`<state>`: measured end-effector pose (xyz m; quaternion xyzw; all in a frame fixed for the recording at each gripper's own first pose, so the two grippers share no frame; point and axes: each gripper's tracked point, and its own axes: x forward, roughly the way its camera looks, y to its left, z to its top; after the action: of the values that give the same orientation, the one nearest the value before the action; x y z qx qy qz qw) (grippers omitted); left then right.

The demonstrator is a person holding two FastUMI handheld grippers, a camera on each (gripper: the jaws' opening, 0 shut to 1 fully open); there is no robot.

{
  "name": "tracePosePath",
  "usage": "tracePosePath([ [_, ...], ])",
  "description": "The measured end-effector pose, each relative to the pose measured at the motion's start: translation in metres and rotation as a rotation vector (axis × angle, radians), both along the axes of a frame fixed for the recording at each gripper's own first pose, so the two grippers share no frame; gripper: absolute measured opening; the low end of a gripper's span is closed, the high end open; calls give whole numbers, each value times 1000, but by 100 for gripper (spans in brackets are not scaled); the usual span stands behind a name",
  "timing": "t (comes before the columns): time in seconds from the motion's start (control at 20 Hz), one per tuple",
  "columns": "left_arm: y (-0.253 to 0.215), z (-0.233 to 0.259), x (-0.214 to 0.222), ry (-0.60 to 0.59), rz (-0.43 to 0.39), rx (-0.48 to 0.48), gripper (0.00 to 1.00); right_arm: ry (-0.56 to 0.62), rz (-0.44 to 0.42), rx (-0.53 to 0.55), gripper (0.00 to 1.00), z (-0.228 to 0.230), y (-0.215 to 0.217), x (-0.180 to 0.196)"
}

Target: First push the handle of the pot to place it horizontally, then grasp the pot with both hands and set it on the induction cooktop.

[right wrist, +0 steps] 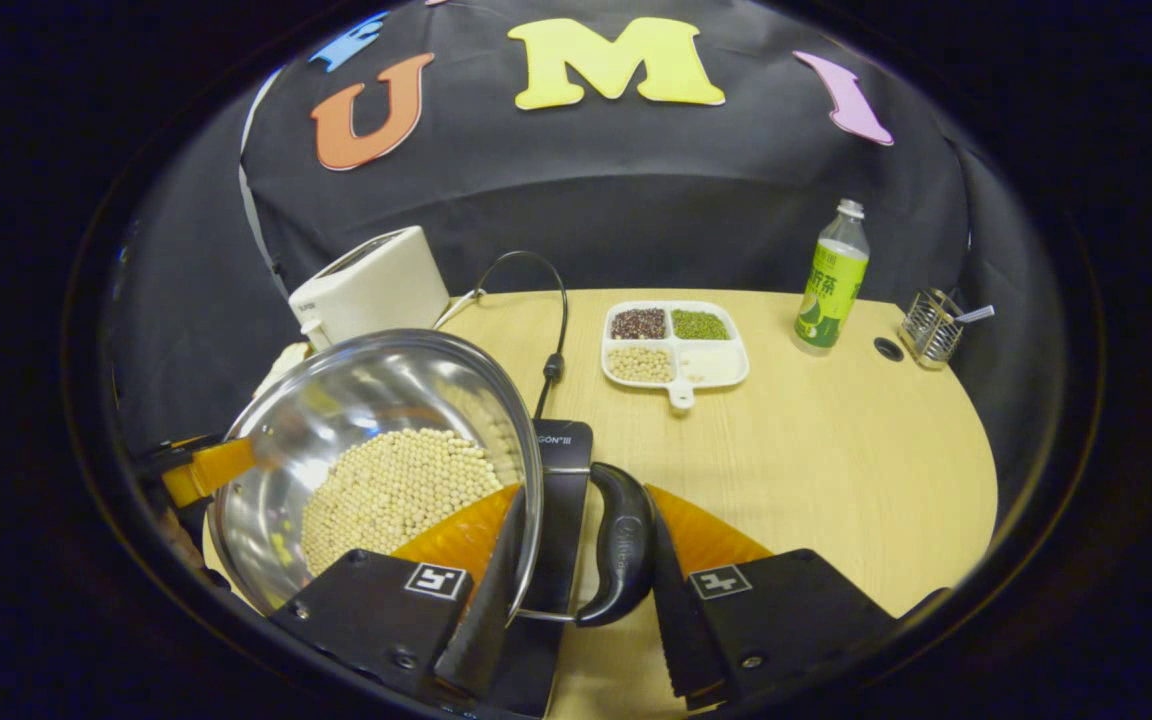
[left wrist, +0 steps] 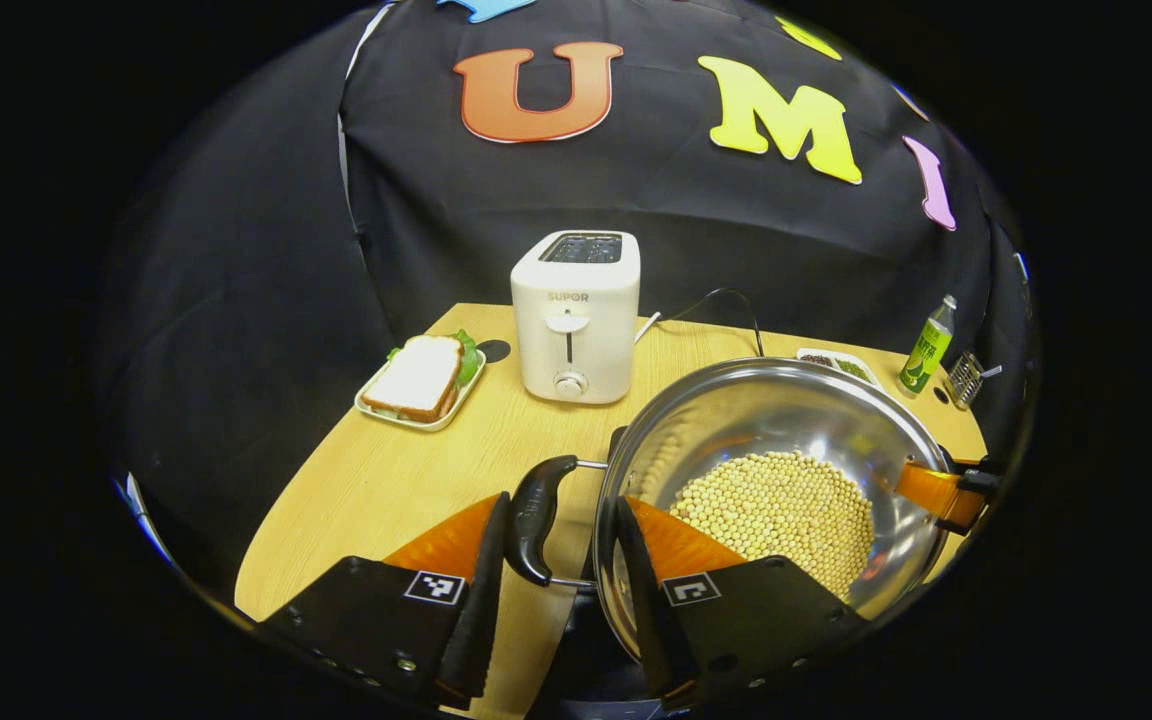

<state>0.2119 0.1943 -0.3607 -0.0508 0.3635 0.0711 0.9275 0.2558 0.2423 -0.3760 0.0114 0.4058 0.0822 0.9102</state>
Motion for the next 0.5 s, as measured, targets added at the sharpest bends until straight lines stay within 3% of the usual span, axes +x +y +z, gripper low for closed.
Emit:
tracePosePath([
  [0.1, -1, 1, -1, -3, 6, -5, 57, -4, -2, 7, 67, 0, 0, 0],
  [0.15, -1, 1, 1, -11, 10, -6, 48, -7, -2, 11, 67, 1, 0, 0],
  [0.2, 0, 1, 2, -23, 14, -10, 59, -14, -3, 18, 67, 2, 0, 1],
  [0.5, -1, 15, 6, -123, 81, -129, 62, -38, -17, 90, 68, 6, -1, -2],
])
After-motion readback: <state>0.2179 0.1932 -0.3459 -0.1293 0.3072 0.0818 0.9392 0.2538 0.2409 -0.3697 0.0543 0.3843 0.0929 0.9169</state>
